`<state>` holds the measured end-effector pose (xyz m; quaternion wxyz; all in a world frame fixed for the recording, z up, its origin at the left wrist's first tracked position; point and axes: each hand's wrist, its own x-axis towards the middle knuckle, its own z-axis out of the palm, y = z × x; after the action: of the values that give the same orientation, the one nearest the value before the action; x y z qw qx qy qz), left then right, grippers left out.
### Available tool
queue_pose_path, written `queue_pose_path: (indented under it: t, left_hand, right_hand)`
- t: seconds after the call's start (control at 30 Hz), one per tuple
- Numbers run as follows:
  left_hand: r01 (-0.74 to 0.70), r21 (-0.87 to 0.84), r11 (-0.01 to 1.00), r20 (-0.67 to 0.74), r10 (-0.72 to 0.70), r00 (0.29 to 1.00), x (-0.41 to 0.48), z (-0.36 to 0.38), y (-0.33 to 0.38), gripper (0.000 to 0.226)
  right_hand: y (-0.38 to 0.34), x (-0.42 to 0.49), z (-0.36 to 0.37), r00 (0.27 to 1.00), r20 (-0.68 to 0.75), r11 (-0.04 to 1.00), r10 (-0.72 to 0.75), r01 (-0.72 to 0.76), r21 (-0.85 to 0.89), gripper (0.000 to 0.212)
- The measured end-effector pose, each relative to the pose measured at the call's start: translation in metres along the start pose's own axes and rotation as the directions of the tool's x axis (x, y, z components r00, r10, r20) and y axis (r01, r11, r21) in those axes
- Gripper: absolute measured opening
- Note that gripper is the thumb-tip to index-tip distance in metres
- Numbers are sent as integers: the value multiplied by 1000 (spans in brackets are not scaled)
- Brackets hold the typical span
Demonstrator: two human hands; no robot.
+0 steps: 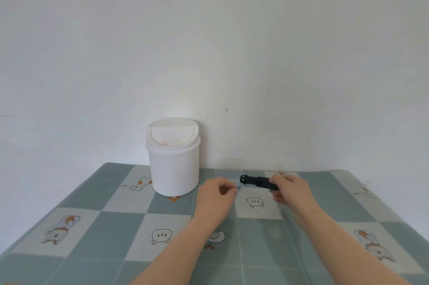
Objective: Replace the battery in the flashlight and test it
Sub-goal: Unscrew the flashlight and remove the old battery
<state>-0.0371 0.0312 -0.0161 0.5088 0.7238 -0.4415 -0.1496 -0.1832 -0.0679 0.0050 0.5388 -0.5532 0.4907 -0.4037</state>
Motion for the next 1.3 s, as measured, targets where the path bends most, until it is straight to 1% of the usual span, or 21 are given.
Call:
queue_pose_path:
  t: [0.07, 0.13, 0.2, 0.23, 0.3, 0.37, 0.43, 0.5, 0.6, 0.67, 0.7, 0.77, 0.83, 0.93, 1.03, 1.1, 1.17, 1.3]
  left_hand:
    - [84, -81, 993, 90, -77, 993, -7, 6, 9, 14]
    - [185, -225, 957, 163, -150, 975, -13, 12, 15, 25]
    - [273, -390, 879, 225, -197, 954, -18, 15, 21, 29]
    - [292, -453, 843, 238, -202, 950, -19, 16, 23, 28]
    - [296, -548, 782, 235, -196, 952, -21, 15, 28, 25]
    - [264, -596, 758, 196, -182, 964, -23, 14, 33, 19]
    - [193, -559, 807, 117, -153, 981, -24, 12, 35, 11]
    - [97, -446, 890, 31, -93, 995, -23, 8, 34, 6]
    - [-9, -210, 978, -34, 2, 999, -21, 1, 27, 9]
    - [-74, 0, 997, -58, 74, 996, -21, -3, 23, 12]
    - [-110, 95, 989, -61, 117, 991, -20, -5, 21, 12]
    - [-169, 202, 965, -51, 183, 982, -21, -7, 19, 14]
    - [-214, 245, 946, -33, 228, 973, -22, -8, 18, 20]
    - [-299, 287, 910, -15, 317, 948, -24, -10, 18, 22]
    - [-405, 327, 854, -2, 429, 903, -25, -10, 20, 25]
    - [-464, 347, 815, 18, 489, 872, -26, -9, 20, 28]
    - [-490, 325, 809, 28, 509, 860, -29, -10, 23, 24]
    - [-452, 235, 861, 55, 452, 890, -30, -12, 29, 19]
  right_hand:
    - [-6, -11, -1, 995, 63, 981, 71, -81, 176, 8]
    - [-10, -21, -1, 982, 151, 956, 109, -146, 256, 13]
    - [-12, -29, -1, 953, 275, 944, 130, -203, 260, 16]
    - [-12, -32, -2, 934, 330, 945, 136, -223, 239, 17]
    - [-11, -36, -3, 902, 408, 949, 139, -239, 205, 20]
    - [-11, -38, -3, 887, 441, 957, 134, -232, 175, 22]
    - [-11, -38, -2, 912, 396, 990, 110, -137, 42, 23]
    - [-12, -37, -1, 955, 293, 996, 41, -17, -83, 23]
    - [-18, -37, 1, 975, 214, 995, -62, 78, -65, 21]
    - [-25, -41, 3, 971, 206, 988, -124, 139, -61, 20]
    - [-28, -42, 4, 965, 209, 982, -160, 177, -65, 20]
    - [-34, -46, 8, 949, 224, 966, -220, 245, -88, 19]
    - [-37, -48, 12, 940, 239, 952, -245, 279, -122, 20]
    - [-36, -47, 15, 942, 236, 948, -237, 277, -155, 24]
    - [-30, -46, 19, 957, 230, 960, -177, 219, -174, 28]
    - [-28, -45, 21, 969, 203, 972, -138, 172, -157, 27]
    - [-27, -42, 22, 973, 185, 979, -136, 161, -125, 27]
    - [-27, -40, 16, 967, 225, 981, -118, 148, -122, 29]
